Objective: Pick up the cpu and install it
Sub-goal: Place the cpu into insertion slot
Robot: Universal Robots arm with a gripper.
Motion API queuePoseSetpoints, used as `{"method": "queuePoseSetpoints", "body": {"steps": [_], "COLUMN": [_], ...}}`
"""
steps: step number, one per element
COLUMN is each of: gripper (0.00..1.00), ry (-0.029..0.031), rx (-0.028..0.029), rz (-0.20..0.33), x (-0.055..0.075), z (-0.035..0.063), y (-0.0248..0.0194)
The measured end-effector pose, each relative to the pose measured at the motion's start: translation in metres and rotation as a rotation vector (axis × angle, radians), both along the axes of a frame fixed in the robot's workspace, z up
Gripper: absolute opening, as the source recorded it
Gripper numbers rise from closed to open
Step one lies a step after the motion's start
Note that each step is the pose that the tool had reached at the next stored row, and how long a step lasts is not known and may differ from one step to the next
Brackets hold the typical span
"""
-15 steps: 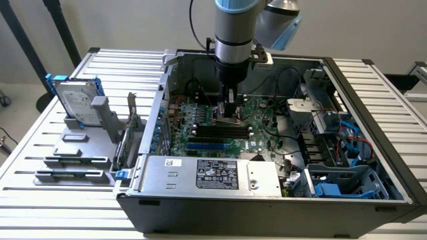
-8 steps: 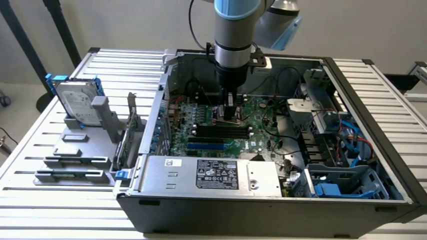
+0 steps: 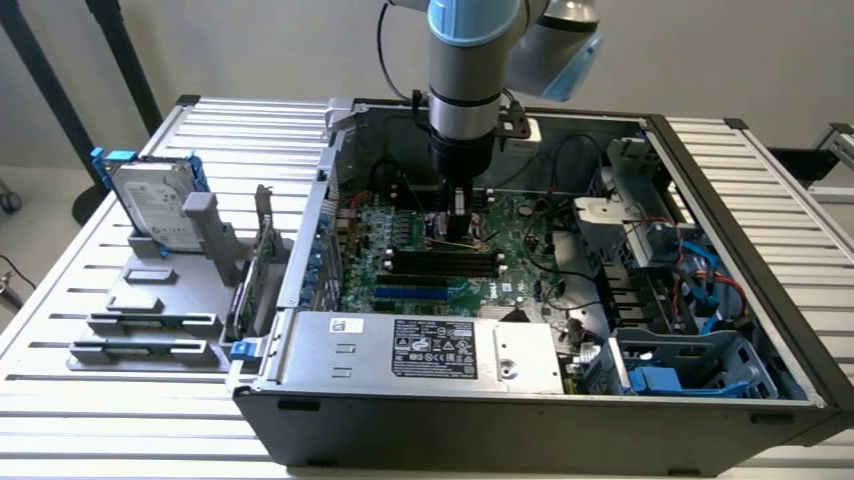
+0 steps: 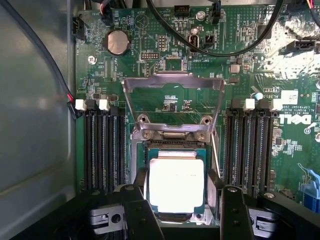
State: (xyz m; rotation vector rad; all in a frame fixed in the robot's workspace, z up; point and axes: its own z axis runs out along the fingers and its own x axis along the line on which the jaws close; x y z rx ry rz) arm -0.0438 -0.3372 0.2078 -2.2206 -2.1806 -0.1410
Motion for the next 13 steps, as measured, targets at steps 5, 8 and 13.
{"method": "queuePoseSetpoints", "body": {"steps": [5, 8, 13], "gripper": [0.55, 0.55, 0.55], "ry": [0.0002, 0.0003, 0.001], "rx": [-0.0099, -0.014, -0.0176], "rz": [-0.003, -0.004, -0.006], "x": [0.0, 0.0, 0.0], "z": [-0.0029, -0.0044, -0.0062], "y": [0.0019, 0.0033, 0.0041]}}
